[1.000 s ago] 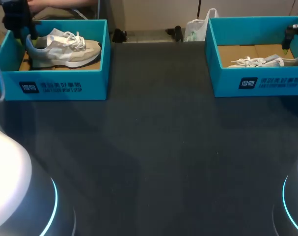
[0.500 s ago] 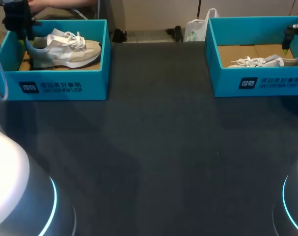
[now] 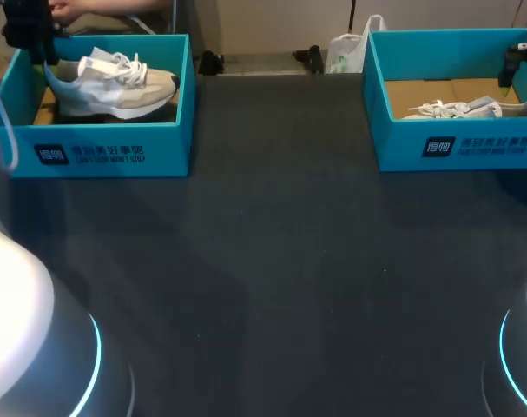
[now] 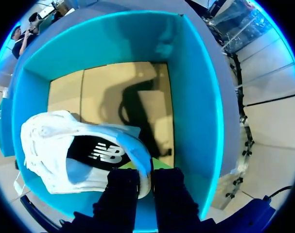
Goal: Take the shoe out of the shoebox, open the shoe tongue, remove and reinsert the insole, then place the shoe into the shoebox
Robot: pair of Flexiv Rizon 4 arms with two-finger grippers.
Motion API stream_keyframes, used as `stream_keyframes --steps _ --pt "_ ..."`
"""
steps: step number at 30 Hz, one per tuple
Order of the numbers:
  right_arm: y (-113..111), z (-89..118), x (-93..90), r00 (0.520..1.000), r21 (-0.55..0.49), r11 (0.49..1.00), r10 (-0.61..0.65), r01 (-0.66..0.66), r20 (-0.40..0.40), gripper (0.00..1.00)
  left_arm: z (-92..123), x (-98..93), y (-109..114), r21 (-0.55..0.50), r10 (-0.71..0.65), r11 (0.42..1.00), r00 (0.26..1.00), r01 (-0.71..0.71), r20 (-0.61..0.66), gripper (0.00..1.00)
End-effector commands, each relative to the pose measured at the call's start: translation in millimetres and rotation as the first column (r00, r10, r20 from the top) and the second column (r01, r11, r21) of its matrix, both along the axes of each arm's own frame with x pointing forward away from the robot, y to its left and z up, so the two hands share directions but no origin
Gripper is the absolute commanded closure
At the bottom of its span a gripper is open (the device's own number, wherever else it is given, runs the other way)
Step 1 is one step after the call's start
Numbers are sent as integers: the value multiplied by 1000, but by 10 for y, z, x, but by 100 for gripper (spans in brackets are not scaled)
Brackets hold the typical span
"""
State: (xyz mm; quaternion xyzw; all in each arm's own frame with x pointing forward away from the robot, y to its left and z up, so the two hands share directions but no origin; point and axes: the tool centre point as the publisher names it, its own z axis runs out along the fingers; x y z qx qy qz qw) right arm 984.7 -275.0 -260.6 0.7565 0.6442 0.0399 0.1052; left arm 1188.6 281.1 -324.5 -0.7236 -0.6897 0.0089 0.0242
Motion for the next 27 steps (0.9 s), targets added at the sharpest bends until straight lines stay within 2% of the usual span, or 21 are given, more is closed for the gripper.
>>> stream_keyframes --steps 1,13,20,27 --pt "1 0 -1 1000 0 1000 0 0 1 0 262 -45 67 -10 4 1000 1000 -4 -3 100" --pt "1 0 -1 1000 0 1000 0 0 1 0 875 -197 138 -1 41 999 999 -41 26 100" --pt "1 0 -1 1000 0 1000 0 0 1 0 1245 -250 170 -31 51 998 998 -50 36 100" --pt "1 0 -1 1000 0 1000 0 0 1 0 1561 -414 172 -29 29 999 997 -27 72 100"
